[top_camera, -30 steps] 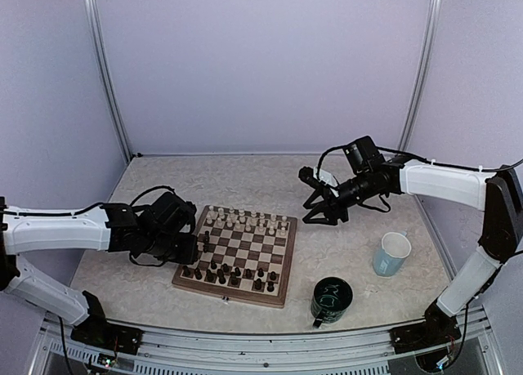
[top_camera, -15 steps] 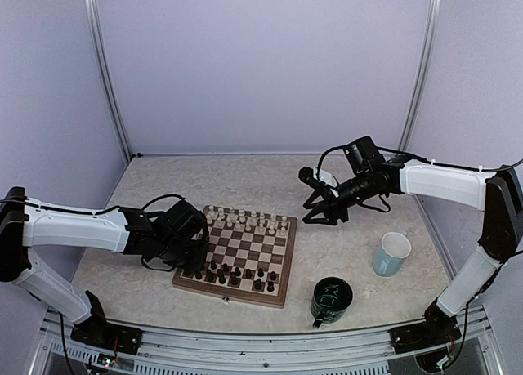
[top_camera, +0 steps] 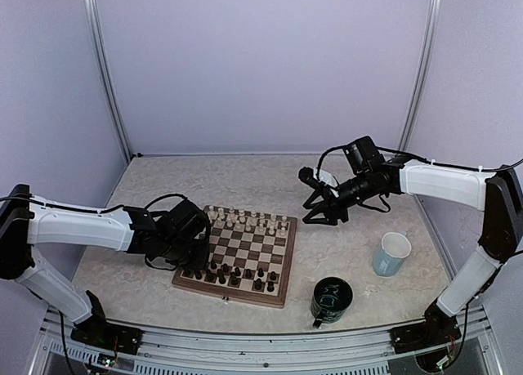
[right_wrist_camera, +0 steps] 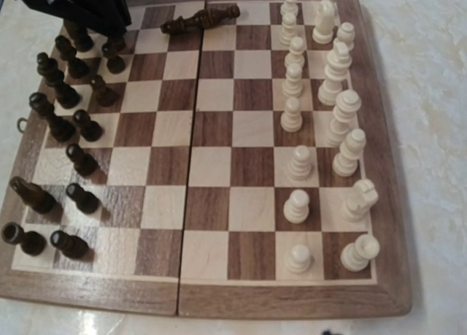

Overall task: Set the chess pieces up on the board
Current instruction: Place the pawn at g7, then pick up the chess pile from the chessboard.

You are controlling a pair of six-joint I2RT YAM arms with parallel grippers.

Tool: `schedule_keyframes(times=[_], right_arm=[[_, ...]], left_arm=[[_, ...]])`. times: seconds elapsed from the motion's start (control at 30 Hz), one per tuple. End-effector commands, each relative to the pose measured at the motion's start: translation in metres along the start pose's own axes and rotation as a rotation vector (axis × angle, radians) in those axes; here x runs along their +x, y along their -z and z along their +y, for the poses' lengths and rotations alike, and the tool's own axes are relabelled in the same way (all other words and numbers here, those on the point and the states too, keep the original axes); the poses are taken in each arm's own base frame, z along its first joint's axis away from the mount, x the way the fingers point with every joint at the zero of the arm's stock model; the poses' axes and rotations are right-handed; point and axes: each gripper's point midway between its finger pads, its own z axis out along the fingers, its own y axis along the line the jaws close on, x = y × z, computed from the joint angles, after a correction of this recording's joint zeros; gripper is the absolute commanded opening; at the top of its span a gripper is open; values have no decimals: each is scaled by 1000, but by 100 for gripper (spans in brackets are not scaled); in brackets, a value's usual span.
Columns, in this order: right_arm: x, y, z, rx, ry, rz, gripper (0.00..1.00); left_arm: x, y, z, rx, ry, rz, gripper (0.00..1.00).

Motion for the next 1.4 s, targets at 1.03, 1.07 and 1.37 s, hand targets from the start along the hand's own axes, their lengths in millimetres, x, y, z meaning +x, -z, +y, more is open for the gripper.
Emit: schedule_keyframes(times=[1.03,1.07,1.37], right_arm=[[7,0,1,-1,2,8,50],[7,0,1,0,3,10,50],[10,-1,1,-2,1,14,50]], left_arm=[[-48,-9,1,-43,72,-15,33],[-45,-14,1,-44,71,0,33],[-37,-33,10,-81,81,53,28]])
